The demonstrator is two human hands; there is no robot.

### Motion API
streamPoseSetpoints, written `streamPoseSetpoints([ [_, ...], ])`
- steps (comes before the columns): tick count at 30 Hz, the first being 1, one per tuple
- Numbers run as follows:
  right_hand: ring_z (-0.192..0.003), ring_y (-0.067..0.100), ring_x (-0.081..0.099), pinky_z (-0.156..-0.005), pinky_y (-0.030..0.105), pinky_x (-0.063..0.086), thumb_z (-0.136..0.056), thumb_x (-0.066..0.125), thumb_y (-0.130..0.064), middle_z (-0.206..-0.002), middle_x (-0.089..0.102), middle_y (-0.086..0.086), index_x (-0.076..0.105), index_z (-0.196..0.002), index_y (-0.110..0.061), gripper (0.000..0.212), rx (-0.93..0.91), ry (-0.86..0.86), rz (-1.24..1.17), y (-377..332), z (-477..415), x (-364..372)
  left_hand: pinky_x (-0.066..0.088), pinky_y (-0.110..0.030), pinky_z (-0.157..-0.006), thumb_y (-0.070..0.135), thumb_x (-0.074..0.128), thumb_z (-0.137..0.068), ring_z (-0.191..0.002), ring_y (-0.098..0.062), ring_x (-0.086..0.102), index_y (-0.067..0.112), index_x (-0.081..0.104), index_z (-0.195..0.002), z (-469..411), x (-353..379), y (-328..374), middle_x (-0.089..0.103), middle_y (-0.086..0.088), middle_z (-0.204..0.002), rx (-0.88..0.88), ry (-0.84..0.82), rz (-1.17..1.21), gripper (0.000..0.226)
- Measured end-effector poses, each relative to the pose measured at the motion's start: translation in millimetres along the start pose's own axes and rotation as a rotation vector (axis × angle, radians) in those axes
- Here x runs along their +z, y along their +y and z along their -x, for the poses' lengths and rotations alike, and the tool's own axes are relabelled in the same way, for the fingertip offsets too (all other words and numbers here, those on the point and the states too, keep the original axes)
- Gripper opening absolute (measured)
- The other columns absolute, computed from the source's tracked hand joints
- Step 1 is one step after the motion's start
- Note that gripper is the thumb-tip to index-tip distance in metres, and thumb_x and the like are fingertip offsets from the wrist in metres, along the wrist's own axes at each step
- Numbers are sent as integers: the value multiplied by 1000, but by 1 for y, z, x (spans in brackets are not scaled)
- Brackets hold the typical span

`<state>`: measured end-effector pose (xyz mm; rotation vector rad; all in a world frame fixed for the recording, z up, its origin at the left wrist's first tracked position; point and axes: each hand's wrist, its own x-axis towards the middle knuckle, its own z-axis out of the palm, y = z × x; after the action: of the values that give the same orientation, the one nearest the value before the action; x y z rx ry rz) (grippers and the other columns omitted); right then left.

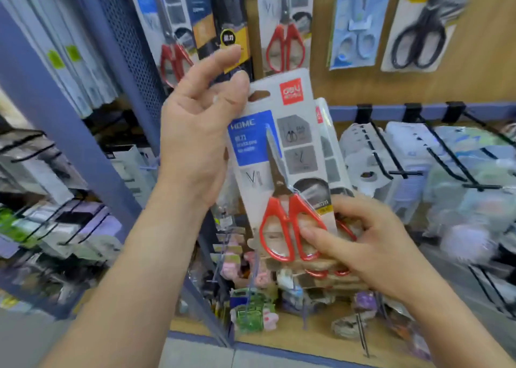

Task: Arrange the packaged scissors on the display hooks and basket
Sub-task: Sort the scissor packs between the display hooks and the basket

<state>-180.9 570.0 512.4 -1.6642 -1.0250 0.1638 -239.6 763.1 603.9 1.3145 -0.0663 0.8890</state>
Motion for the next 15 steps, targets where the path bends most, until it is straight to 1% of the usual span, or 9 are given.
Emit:
streamPoseSetpoints([
  [2, -85, 18, 65, -76, 38, 53, -76, 70, -52, -85, 71, -2, 76, -87, -29, 25, -2, 44, 12, -8, -7, 1, 58, -40, -81, 8, 67, -82, -78, -18, 69, 15, 76, -90, -19, -2, 4, 75, -2, -80, 1, -53, -58, 14],
  [4, -82, 19, 66, -75, 40, 54, -74, 70, -59, -84, 71, -1, 76, -86, -29, 32, 2, 83, -13, -16, -14, 0, 59, -40, -83, 8, 72, -76, -86, -22, 70, 15, 78, -86, -29, -6, 6, 76, -7, -88, -11, -126, -87, 14],
  [6, -76, 18, 69, -69, 34, 57, -70, 73, -66, -81, 73, 1, 76, -86, -29, 40, 13, 144, -93, -24, -20, -1, 60, -36, -80, 8, 78, -74, -91, -23, 71, 18, 78, -88, -35, -11, 7, 76, -8, -94, -30, -188, -86, 17],
  [7, -72, 15, 70, -66, 28, 57, -70, 75, -64, -80, 74, 1, 77, -86, -30, 37, 18, 178, -132, -27, -22, -1, 60, -34, -78, 10, 78, -73, -91, -22, 71, 20, 78, -87, -38, -13, 7, 76, -8, -95, -40, -197, -87, 17],
  [9, -70, 8, 70, -64, 18, 54, -73, 80, -47, -79, 76, -2, 78, -82, -33, 17, 42, 201, -202, -34, -28, -2, 60, -33, -74, 18, 73, -70, -85, -19, 71, 23, 79, -83, -46, -13, 5, 77, -6, -91, -52, -163, -101, 14],
  [10, -70, 5, 69, -64, 15, 52, -70, 85, -38, -78, 76, -4, 78, -80, -33, 14, 53, 196, -230, -39, -31, -3, 60, -34, -75, 21, 72, -71, -81, -18, 71, 22, 79, -81, -51, -12, 4, 77, -5, -88, -53, -134, -113, 12],
  [11, -69, 2, 68, -64, 13, 50, -68, 88, -35, -77, 76, -6, 77, -79, -33, 16, 59, 178, -240, -43, -34, -3, 59, -36, -77, 21, 71, -73, -79, -18, 70, 21, 78, -79, -58, -9, 4, 76, -5, -86, -58, -104, -123, 9],
  [13, -71, 0, 67, -64, 11, 49, -65, 88, -40, -78, 75, -9, 77, -80, -34, 19, 73, 136, -219, -50, -41, -4, 58, -39, -76, 15, 69, -82, -72, -17, 68, 17, 74, -81, -74, -3, 7, 75, -4, -80, -86, -62, -97, 6],
  [15, -77, 1, 69, -67, 11, 49, -71, 85, -41, -84, 75, -11, 77, -84, -34, 17, 86, 134, -196, -56, -50, -6, 59, -36, -69, 12, 66, -86, -66, -16, 69, 11, 70, -86, -92, 4, 15, 74, -5, -77, -162, -64, -2, 4],
])
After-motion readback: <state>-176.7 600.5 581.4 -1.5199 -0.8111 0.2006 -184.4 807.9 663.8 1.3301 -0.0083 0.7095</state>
